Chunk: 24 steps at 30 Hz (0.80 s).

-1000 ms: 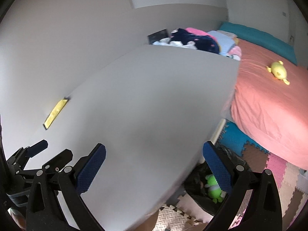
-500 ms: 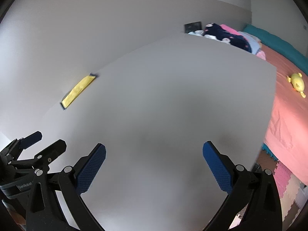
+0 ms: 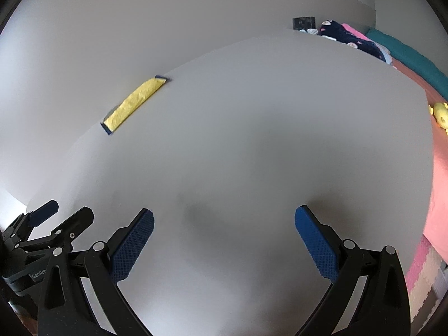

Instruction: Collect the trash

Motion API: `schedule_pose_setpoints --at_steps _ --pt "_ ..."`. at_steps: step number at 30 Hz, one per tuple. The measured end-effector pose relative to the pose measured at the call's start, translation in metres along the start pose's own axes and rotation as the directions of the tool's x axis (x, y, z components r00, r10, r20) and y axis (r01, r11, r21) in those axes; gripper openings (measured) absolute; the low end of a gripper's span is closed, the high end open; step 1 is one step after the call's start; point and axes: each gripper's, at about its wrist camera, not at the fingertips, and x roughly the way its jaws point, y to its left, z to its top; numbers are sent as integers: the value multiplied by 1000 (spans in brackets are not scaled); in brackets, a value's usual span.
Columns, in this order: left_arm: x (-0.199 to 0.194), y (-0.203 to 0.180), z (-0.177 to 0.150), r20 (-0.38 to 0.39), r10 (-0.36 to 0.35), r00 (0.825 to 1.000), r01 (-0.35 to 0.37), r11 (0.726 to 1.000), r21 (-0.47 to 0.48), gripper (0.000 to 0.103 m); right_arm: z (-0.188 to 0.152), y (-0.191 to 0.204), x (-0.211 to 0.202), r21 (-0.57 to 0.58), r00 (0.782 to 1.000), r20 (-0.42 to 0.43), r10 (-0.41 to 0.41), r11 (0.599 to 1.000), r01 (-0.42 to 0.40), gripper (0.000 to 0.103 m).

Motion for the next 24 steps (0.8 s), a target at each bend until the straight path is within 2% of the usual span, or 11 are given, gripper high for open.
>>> schedule_pose_setpoints --at_steps 6,24 --pt "14 14 -2 -16 -9 1000 8 999 -32 97 0 14 9 -38 999 18 -41 998 41 100" --pt "20 15 1 -11 41 999 -41 999 -9 97 4 25 21 -93 991 22 -132 987 133 101"
